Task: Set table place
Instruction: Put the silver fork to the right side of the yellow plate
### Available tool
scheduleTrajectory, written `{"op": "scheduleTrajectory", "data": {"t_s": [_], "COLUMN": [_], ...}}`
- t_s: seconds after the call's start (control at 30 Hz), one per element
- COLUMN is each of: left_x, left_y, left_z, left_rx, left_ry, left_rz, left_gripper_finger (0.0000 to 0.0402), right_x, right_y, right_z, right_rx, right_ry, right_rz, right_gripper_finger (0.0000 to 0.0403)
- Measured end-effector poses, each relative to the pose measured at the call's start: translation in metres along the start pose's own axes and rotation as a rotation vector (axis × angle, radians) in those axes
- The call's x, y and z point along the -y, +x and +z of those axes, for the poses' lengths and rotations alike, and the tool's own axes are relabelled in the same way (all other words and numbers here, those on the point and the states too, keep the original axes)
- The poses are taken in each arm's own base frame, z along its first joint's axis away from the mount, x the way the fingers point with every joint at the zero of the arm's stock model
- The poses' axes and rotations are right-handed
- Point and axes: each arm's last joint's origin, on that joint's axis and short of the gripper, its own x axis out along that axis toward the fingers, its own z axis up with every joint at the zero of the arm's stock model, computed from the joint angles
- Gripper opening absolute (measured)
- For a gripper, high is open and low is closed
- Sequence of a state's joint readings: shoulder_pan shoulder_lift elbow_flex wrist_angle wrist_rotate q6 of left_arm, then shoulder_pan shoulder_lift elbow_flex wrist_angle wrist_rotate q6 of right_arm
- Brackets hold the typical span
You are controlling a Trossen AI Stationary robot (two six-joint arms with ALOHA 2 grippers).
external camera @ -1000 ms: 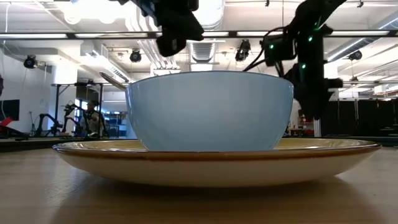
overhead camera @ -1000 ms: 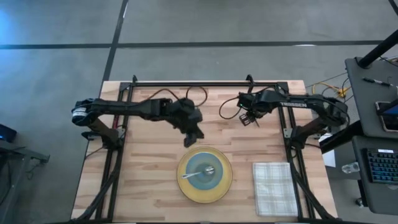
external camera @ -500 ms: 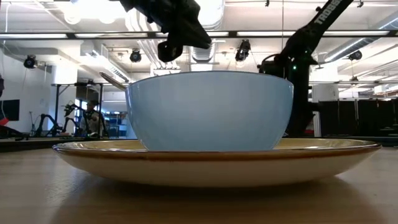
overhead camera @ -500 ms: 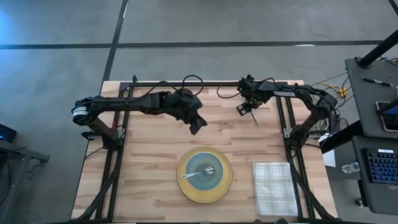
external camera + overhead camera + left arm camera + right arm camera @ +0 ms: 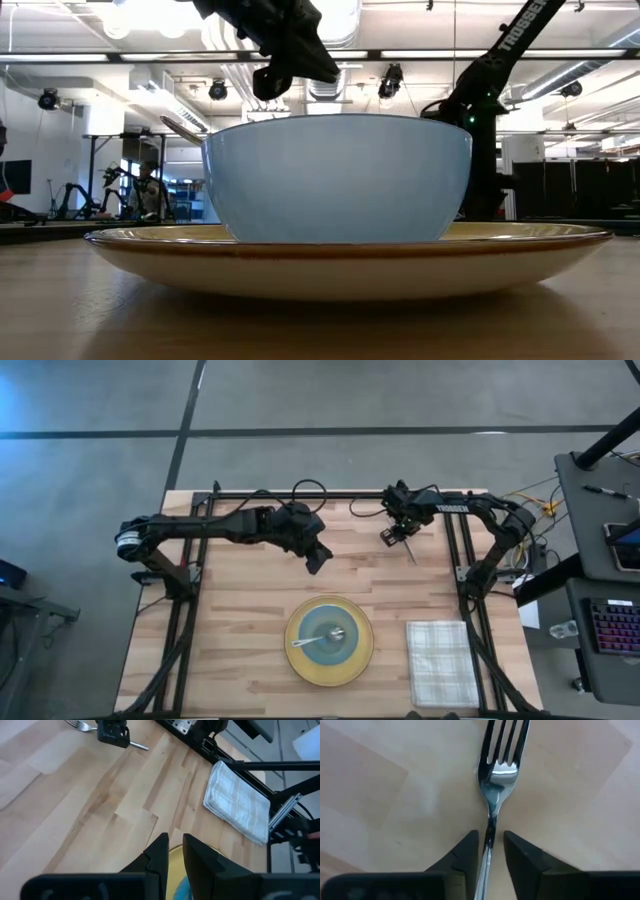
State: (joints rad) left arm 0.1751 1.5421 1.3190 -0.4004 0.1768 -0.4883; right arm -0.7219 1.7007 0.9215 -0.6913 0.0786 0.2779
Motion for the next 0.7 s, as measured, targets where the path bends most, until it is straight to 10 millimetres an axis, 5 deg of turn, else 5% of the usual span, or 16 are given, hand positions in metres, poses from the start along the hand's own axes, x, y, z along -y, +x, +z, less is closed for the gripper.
{"op": "scheduleTrajectory", "data": {"t_s": [0.23,0.7], "left_x": [0.000,-0.008], "left_y": [0.000,0.002], "left_z": [0.000,-0.014], "left_rx": [-0.002,-0.118], "left_ry": [0.059,0.168], "left_rz": [0.001,0.048], "left_gripper_finger": [0.0041,0.0041], "right_x": [-0.002,-0.057], "right_y": [-0.011,-0.022], "right_z": [-0.012,-0.084], "right_rx": [-0.018,-0.031], "right_ry": [0.105,0.295], "right_rz": [0.039,0.076], "right_gripper_finger": [0.0015,0.0008]}}
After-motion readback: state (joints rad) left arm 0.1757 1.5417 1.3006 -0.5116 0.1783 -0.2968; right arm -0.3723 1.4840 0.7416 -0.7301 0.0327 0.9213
